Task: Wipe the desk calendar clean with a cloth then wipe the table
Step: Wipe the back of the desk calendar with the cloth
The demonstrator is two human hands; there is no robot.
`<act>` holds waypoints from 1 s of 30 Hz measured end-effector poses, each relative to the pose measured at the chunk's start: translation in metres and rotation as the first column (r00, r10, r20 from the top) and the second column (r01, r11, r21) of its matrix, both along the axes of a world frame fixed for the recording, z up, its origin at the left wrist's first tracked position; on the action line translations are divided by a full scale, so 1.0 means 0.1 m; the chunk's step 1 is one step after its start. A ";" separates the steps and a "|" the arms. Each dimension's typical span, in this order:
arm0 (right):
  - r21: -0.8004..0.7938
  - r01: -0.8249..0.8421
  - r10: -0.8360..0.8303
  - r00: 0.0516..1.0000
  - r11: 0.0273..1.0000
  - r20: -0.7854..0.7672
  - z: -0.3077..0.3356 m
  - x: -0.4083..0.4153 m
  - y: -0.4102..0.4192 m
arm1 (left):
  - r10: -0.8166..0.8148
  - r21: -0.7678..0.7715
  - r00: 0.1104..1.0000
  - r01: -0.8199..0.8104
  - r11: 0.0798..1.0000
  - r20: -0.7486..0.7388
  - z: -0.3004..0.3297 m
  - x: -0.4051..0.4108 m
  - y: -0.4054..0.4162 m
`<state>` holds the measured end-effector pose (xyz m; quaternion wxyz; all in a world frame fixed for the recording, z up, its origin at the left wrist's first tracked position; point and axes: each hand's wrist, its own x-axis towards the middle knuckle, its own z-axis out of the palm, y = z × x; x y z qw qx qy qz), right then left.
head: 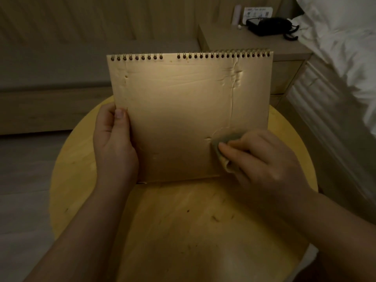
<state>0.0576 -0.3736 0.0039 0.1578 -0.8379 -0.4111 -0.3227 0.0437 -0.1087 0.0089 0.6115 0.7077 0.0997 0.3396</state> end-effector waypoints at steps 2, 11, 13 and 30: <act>0.017 0.019 -0.019 1.000 1.000 0.008 0.17 0.13 0.06 | 0.000 -0.001 1.000 0.000 1.000 0.007 -0.01 0.01 0.00; 0.122 0.168 -0.182 0.977 0.978 0.113 0.86 0.74 0.38 | -0.003 0.004 1.000 0.003 1.000 0.003 -0.02 0.00 0.01; 0.124 0.176 -0.189 0.976 0.977 0.104 0.87 0.76 0.42 | -0.005 -0.005 1.000 0.005 1.000 0.003 -0.02 0.00 0.02; -0.034 -0.048 0.047 0.998 0.998 -0.037 -0.32 -0.32 0.15 | -0.004 -0.054 1.000 0.004 0.999 -0.011 -0.03 0.03 0.01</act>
